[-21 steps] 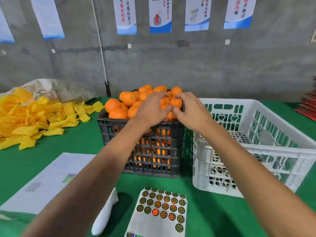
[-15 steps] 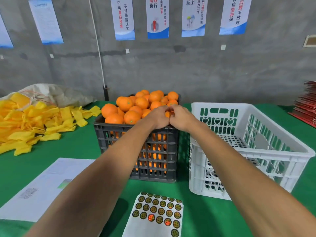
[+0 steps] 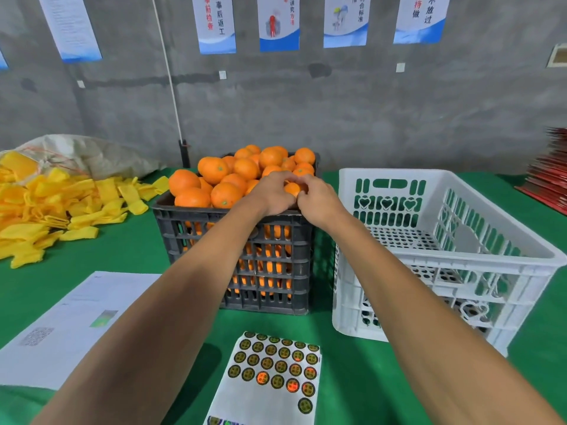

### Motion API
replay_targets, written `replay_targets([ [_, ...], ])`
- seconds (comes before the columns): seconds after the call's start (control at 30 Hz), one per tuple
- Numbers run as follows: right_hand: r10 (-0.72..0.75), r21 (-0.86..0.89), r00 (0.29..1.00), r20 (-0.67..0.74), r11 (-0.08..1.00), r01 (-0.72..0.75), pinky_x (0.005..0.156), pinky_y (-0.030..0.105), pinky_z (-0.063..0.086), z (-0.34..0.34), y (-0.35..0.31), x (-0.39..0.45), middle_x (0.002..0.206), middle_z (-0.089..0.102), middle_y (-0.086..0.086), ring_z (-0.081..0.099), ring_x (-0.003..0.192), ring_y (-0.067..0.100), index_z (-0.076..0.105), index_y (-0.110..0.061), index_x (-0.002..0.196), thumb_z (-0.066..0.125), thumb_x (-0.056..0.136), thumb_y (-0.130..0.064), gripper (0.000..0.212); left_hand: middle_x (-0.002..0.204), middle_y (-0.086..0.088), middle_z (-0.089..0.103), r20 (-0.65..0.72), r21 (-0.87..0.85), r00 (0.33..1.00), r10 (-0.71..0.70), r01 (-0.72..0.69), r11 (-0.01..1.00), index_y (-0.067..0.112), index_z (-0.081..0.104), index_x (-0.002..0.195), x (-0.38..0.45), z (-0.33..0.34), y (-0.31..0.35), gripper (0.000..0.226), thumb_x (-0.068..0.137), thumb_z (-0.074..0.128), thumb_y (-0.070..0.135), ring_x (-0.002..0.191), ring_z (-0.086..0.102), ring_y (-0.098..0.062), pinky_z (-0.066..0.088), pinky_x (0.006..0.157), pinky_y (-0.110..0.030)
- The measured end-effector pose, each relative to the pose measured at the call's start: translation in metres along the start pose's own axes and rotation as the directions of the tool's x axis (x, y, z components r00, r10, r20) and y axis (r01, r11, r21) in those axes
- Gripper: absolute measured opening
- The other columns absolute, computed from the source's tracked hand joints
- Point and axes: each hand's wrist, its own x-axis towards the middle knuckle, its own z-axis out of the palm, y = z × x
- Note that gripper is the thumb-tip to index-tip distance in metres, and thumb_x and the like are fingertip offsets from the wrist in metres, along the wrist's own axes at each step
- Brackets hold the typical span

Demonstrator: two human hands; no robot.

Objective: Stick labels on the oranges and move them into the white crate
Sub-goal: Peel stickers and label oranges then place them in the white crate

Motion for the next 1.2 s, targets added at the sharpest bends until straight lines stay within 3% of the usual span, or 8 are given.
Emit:
replay_targets([
  [0.3,-0.071,0.171,0.933,-0.354,0.975,0.139,0.103,0.035,0.047,0.011,-0.003,-0.023,0.126,0.066,0.007,0.059,0.117,0.02,0.068,-0.008,0.121,0.05,0.102,-0.004,0.027,0.13,-0.003,0.062,-0.157,-0.042,0.976,0.153,-0.162,0.986,0.018,0.062,0.134,-0.003,0.001,-0.007,0.057,0.079,0.075,0.013,0.121,0.057,-0.019,0.049,0.099,-0.033],
  [0.5,-0.386,0.04,0.708,-0.592,0.863,0.504,0.097,0.026,0.045,0.027,-0.021,-0.106,0.114,0.062,0.006,0.059,0.11,0.02,0.065,-0.002,0.111,0.058,0.099,-0.001,0.014,0.128,-0.002,0.048,-0.669,-0.199,0.721,0.181,-0.408,0.891,0.021,0.056,0.135,-0.051,-0.005,0.009,0.062,0.08,0.084,0.029,0.119,0.051,-0.011,0.051,0.093,-0.026],
  [0.57,-0.398,0.101,0.795,-0.457,0.865,0.491,0.089,0.019,0.044,0.039,-0.004,-0.14,0.105,0.063,-0.002,0.061,0.101,0.009,0.067,-0.006,0.108,0.06,0.099,-0.003,0.012,0.132,0.001,0.047,-0.719,-0.275,0.676,0.163,-0.491,0.827,0.023,0.054,0.135,-0.081,0.002,0.011,0.061,0.082,0.084,0.03,0.122,0.052,-0.012,0.057,0.083,-0.026],
  [0.67,-0.161,0.196,0.986,0.042,0.969,0.15,0.092,0.02,0.048,0.062,0.038,-0.182,0.105,0.063,-0.015,0.06,0.102,0.002,0.069,-0.02,0.116,0.062,0.102,-0.02,0.016,0.14,0.004,0.049,-0.669,-0.438,0.732,0.129,-0.529,0.727,0.023,0.05,0.136,-0.135,0.031,-0.004,0.065,0.082,0.086,0.025,0.127,0.057,-0.02,0.059,0.083,-0.026],
  [0.8,-0.006,-0.082,0.91,0.414,0.996,0.044,0.114,0.031,0.038,0.091,0.085,-0.201,0.14,0.054,-0.012,0.045,0.132,0.004,0.057,-0.026,0.142,0.06,0.098,-0.052,0.051,0.138,0.007,0.051,-0.47,-0.586,0.881,0.049,-0.354,0.729,0.025,0.051,0.135,-0.193,0.087,-0.046,0.066,0.079,0.087,0.03,0.119,0.062,-0.022,0.059,0.08,-0.026],
  [0.87,-0.006,-0.131,0.89,0.457,0.989,0.075,0.114,0.031,0.036,0.102,0.094,-0.203,0.142,0.052,-0.011,0.043,0.131,0.006,0.055,-0.024,0.145,0.058,0.095,-0.061,0.062,0.131,0.009,0.056,-0.336,-0.676,0.938,-0.081,-0.18,0.714,0.027,0.053,0.132,-0.206,0.112,-0.067,0.066,0.077,0.088,0.031,0.109,0.066,-0.021,0.059,0.078,-0.028],
  [1.0,-0.018,-0.158,0.897,0.441,0.983,0.097,0.104,0.031,0.04,0.114,0.099,-0.201,0.123,0.053,-0.015,0.044,0.114,0.006,0.058,-0.028,0.141,0.054,0.091,-0.07,0.066,0.114,0.013,0.063,-0.203,-0.708,0.925,-0.321,0.088,0.701,0.037,0.056,0.121,-0.209,0.141,-0.094,0.055,0.076,0.089,0.035,0.095,0.068,-0.01,0.055,0.074,-0.019],
  [1.2,0.031,-0.094,0.916,0.399,0.996,0.008,0.081,0.021,0.035,0.122,0.097,-0.196,0.093,0.046,-0.022,0.043,0.095,0.004,0.068,-0.033,0.125,0.062,0.087,-0.068,0.052,0.113,0.01,0.062,-0.179,-0.723,0.895,-0.408,0.161,0.672,0.037,0.055,0.116,-0.208,0.154,-0.099,0.051,0.077,0.088,0.032,0.092,0.067,-0.004,0.055,0.073,-0.018],
])
